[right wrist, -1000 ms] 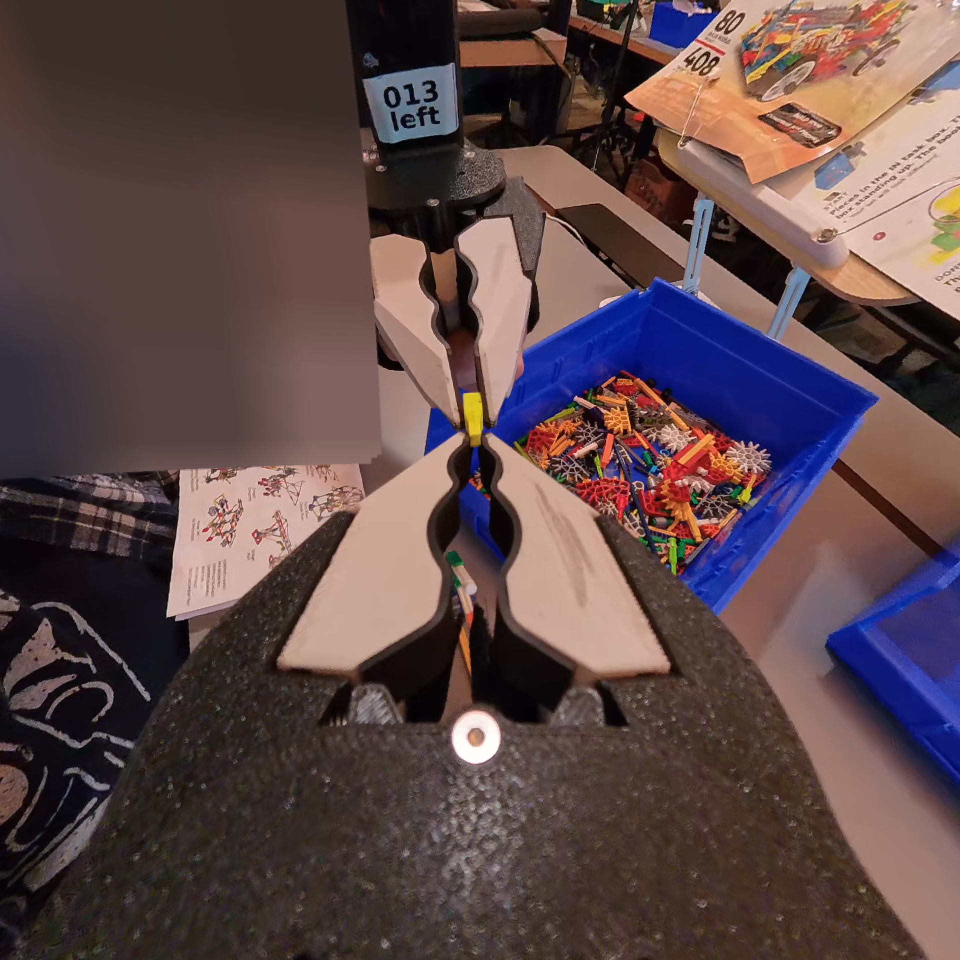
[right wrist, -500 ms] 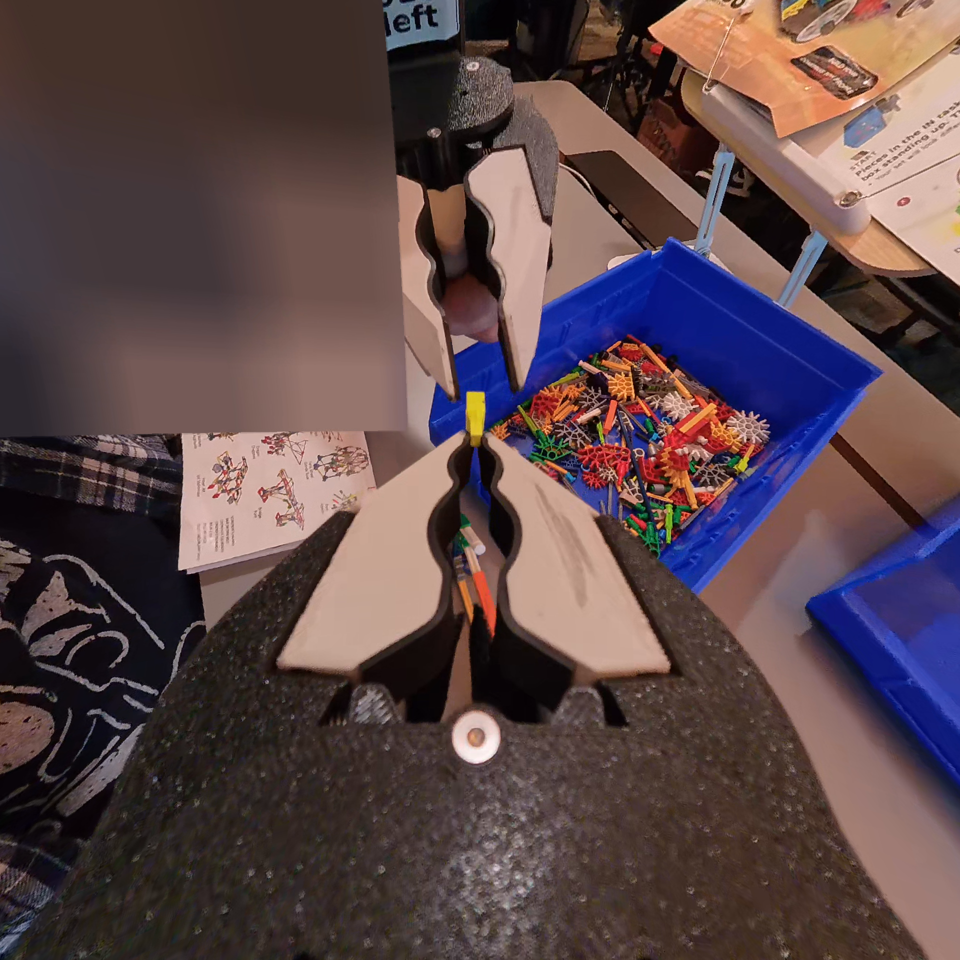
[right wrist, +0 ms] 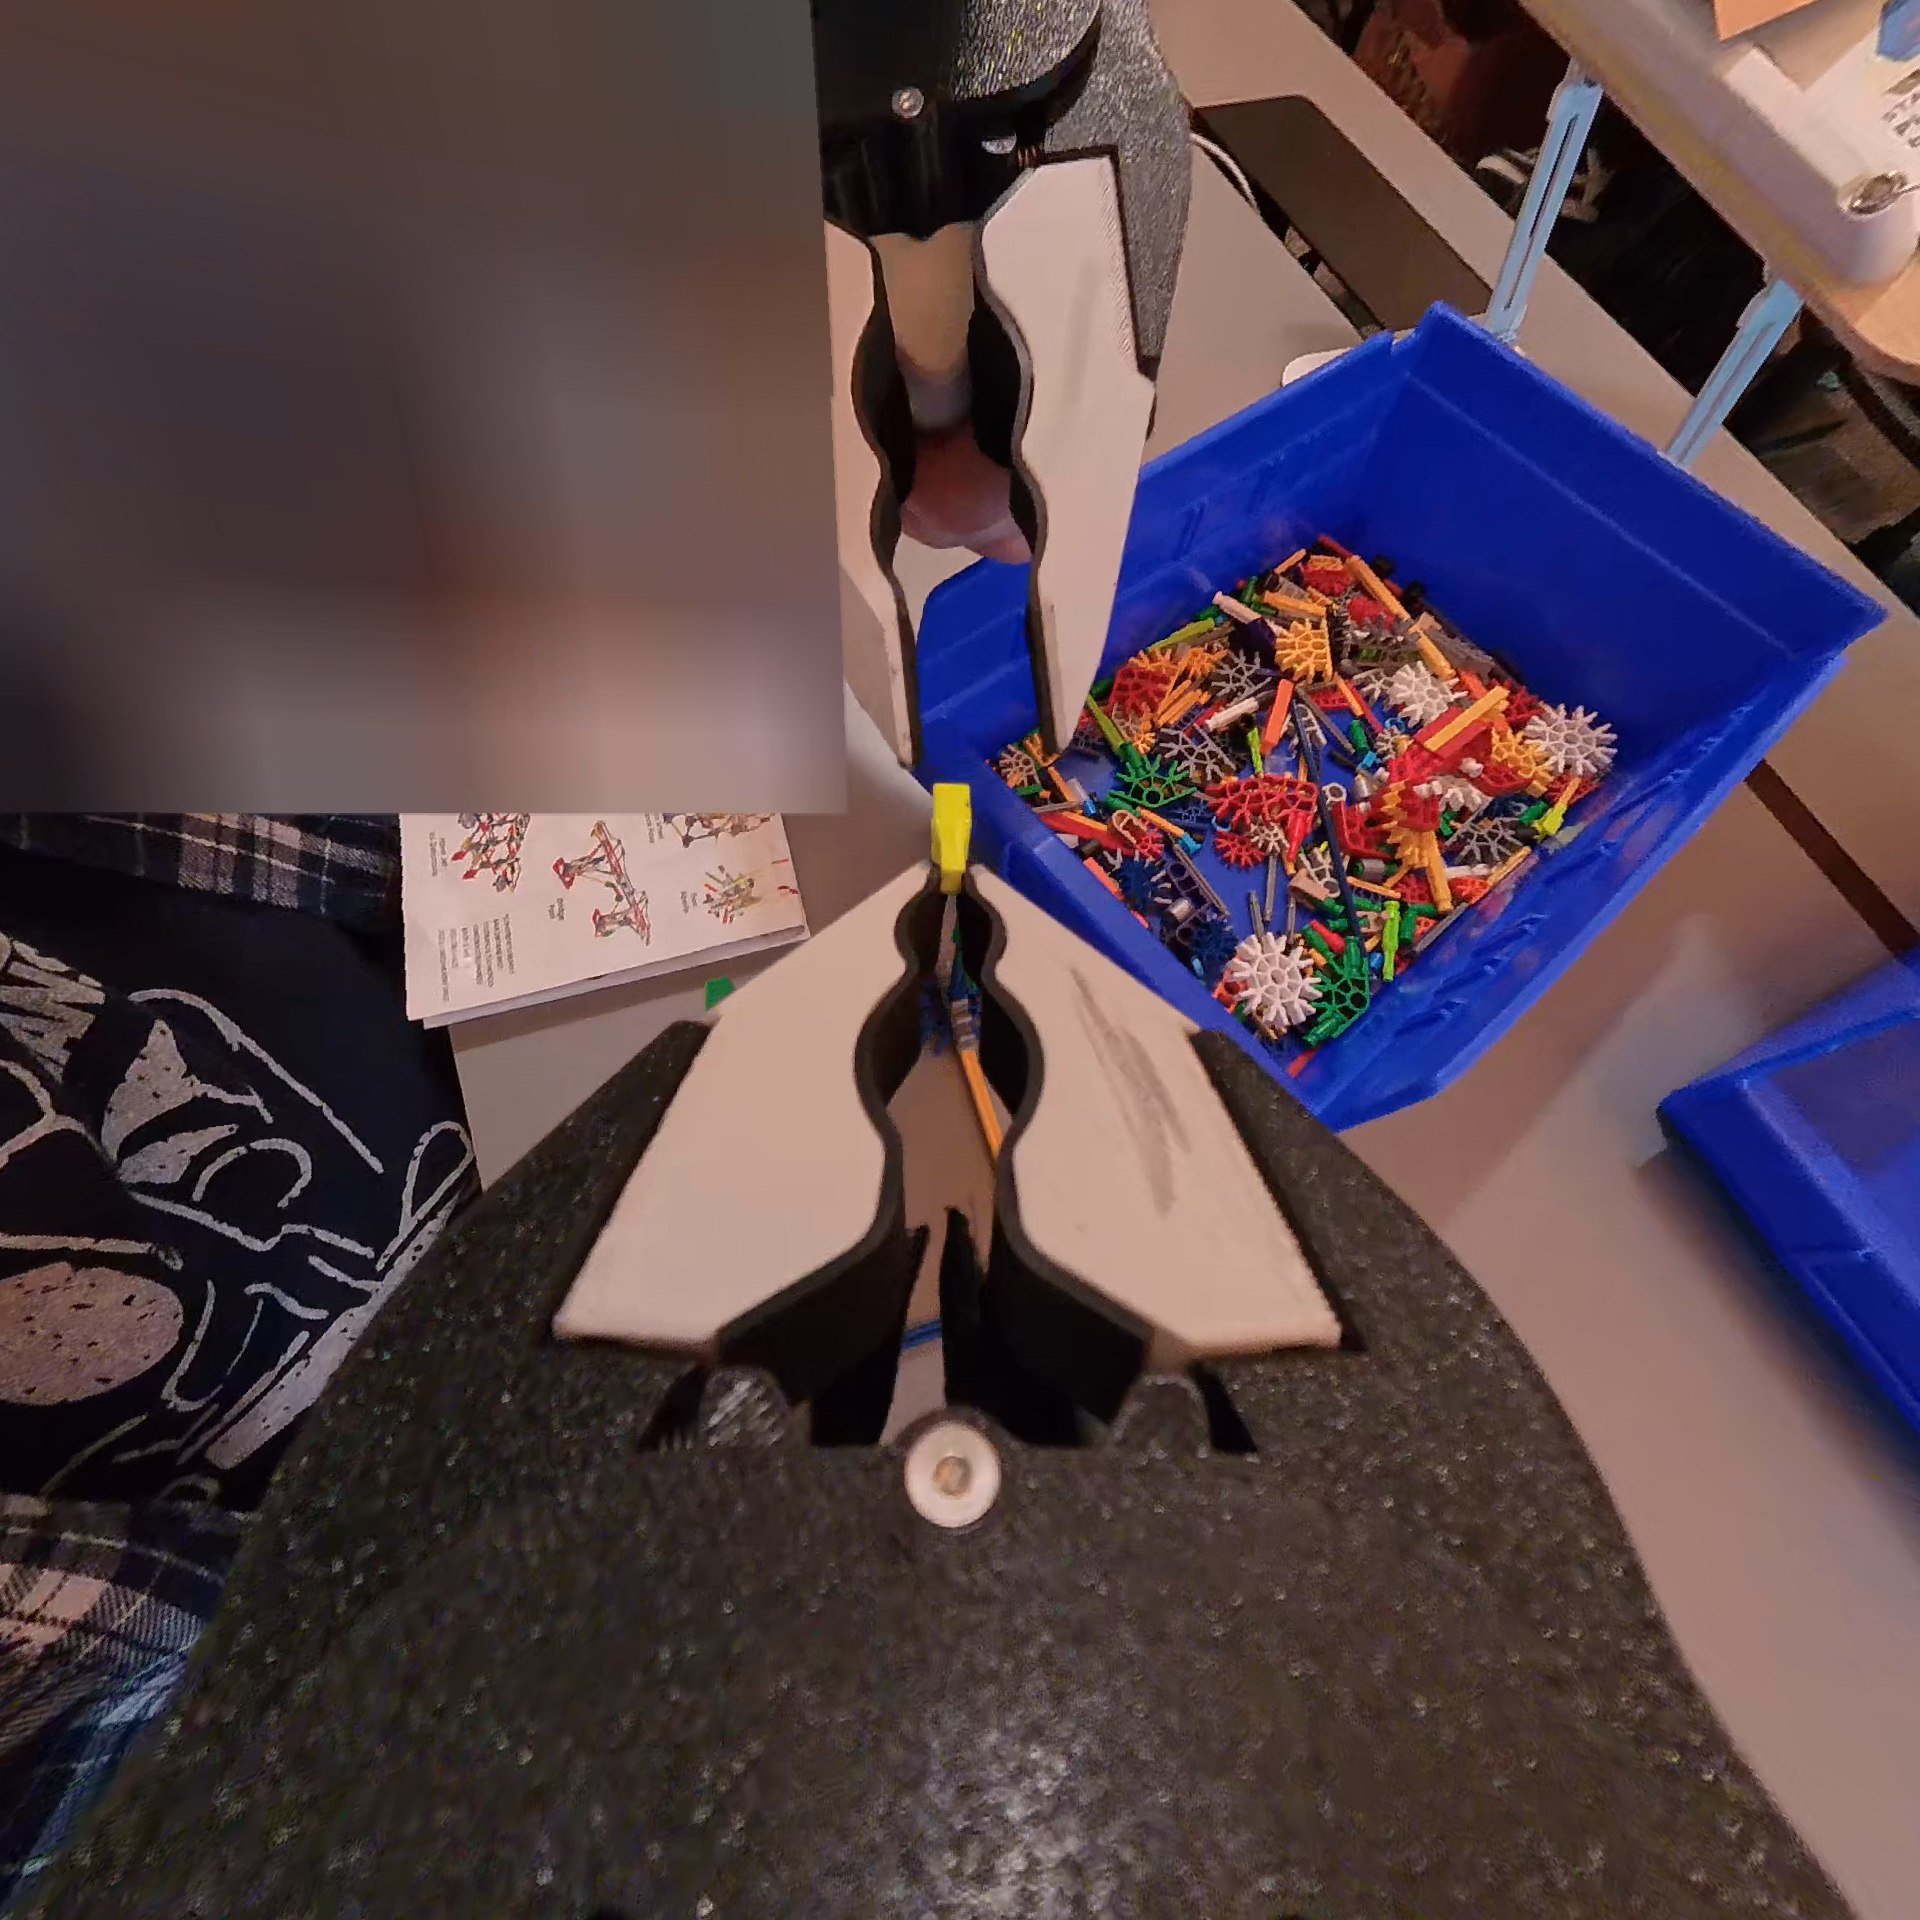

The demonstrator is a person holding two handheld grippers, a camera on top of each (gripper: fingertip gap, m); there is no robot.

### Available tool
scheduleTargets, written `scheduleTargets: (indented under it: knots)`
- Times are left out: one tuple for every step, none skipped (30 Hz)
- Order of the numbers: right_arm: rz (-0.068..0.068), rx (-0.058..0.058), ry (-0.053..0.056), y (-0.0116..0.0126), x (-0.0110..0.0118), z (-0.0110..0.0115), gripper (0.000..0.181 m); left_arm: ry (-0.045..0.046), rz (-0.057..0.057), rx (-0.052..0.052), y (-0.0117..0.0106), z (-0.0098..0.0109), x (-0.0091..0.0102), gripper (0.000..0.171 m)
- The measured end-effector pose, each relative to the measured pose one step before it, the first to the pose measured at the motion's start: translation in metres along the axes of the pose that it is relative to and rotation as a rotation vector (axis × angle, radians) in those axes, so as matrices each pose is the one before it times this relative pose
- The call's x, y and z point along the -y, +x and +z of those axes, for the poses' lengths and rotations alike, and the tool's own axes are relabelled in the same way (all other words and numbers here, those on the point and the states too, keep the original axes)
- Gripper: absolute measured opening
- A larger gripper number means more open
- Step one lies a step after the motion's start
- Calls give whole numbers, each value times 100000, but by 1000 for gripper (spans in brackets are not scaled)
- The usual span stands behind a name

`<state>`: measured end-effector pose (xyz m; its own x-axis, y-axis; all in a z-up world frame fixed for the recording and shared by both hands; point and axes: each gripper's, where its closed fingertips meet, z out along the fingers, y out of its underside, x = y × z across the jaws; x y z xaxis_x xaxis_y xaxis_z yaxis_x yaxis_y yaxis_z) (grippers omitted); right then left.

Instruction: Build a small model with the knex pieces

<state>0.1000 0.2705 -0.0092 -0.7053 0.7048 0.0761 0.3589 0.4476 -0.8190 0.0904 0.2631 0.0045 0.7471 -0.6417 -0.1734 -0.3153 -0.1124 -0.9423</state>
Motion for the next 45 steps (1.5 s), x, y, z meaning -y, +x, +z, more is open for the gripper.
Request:
scheduleTargets:
  knots:
    - [115,145,-382,-75,-116,-35,1,-53,-420,-75,-29,-35,-8,21]
    - [37,300,-434,-97,-119,-50,1,-84,-494,-9,-43,-60,-10,21]
    - [-239,432,-569,-152,-134,-62,1,-263,-423,74,-34,-38,-31,21]
    - [-234,374,-985,-169,-211,-51,1,-407,-552,-148,8,-22,-42,21]
    - [21,165,-1535,-131,-287,-19,1,-753,-703,-710,149,24,-91,20]
    - [-237,367,-1729,-193,-337,-4,1,-1421,-735,-1776,398,92,-225,20]
    - [-156,1015,-1802,-318,-350,15,1,-2348,-587,-1906,495,178,-415,21]
    - [86,783,-1880,-274,-366,38,1,-2738,-324,-969,416,242,-517,24]
    - [48,779,-2025,-285,-388,54,1,-2698,-74,-1522,578,285,-560,24]
    - [-57,922,-2280,-305,-452,77,1,-2586,148,-1970,675,320,-539,25]
    - [-155,914,-2119,-295,-424,93,1,-2430,591,-645,474,319,-480,25]
    - [-49,1118,-2016,-306,-394,103,1,-2771,700,530,272,289,-442,25]
    - [-158,1067,-2053,-303,-400,111,1,-2357,677,94,343,218,-331,25]
    - [-190,1037,-2205,-315,-423,124,1,-695,1200,866,294,135,-15,25]
    - [-138,1043,-2183,-297,-433,139,1,852,1092,712,341,63,274,25]
    - [304,1232,-2169,-268,-450,163,1,-276,-414,42,286,123,156,25]
    - [383,1185,-1951,-222,-421,164,1,-1642,-685,151,164,165,35,26]
    - [221,819,-1594,-148,-336,167,1,-1688,-268,2556,-144,155,124,26]
    - [246,927,-1602,-125,-287,139,1,-911,247,1187,173,162,215,26]
    - [135,991,-1849,-113,-284,134,1,-926,-471,-257,341,222,99,27]
    - [-327,826,-1625,-93,-216,101,1,-241,-480,677,105,270,57,27]
    - [-431,1069,-1083,-123,-97,58,2,-235,-821,330,105,339,-31,26]
    - [-215,720,-660,-31,-9,-5,1,-1839,-1242,-1677,329,445,-318,27]
    - [-31,386,-937,44,-45,-38,1,-990,-372,740,-26,392,-236,27]
    - [-418,646,-1218,-29,-65,-19,1,-121,-459,1031,-94,318,-122,27]
    - [-800,1033,-1096,-135,-17,13,1,-614,-1754,-1168,189,327,-153,27]
    - [-510,815,-1286,-122,-10,42,2,-801,-1653,-688,118,307,-203,28]
    - [-529,639,-1488,-101,-52,40,2,-404,-782,456,-17,297,-211,28]
    - [-821,1194,-733,-223,56,27,2,-776,-987,-613,124,314,-294,28]
    - [-653,1109,-140,-201,159,44,1,-818,-811,-1003,176,310,-297,28]
    - [-278,324,-539,-55,93,86,1,-886,-184,-126,44,280,-246,28]
    - [-403,244,-992,-33,-2,127,2,-286,150,92,-1,211,-117,27]
    - [-398,-47,-726,21,4,124,2,237,113,-129,30,138,-50,26]
    - [-150,-119,-246,41,31,52,2,400,16,-562,81,53,-50,25]
    - [-123,-186,-232,28,-52,-84,2,564,-427,-317,-6,8,-24,24]
    - [70,137,423,-24,12,-145,2,555,-742,-112,-47,21,-29,21]
    - [284,687,978,-96,114,-96,2,-116,-436,-1016,122,65,-113,20]
    - [121,428,285,-99,27,-19,2,-1029,685,-440,84,32,-164,20]
    - [141,-907,-847,96,-123,32,2,101,1461,1632,-202,-75,52,19]
    - [292,-1484,-547,228,-42,45,2,498,280,16,-1,-124,129,19]
    - [460,-315,668,80,157,53,1,170,-531,-1564,202,-113,30,20]
    - [200,-75,762,50,172,62,2,328,-498,205,-65,-93,-17,21]
    - [-77,-924,463,202,123,94,1,254,-501,1320,-275,-60,-52,21]
    - [214,-578,218,160,84,120,1,128,-161,506,-126,-26,-85,21]
    - [-70,97,-16,40,38,158,1,531,588,978,-114,-45,34,22]
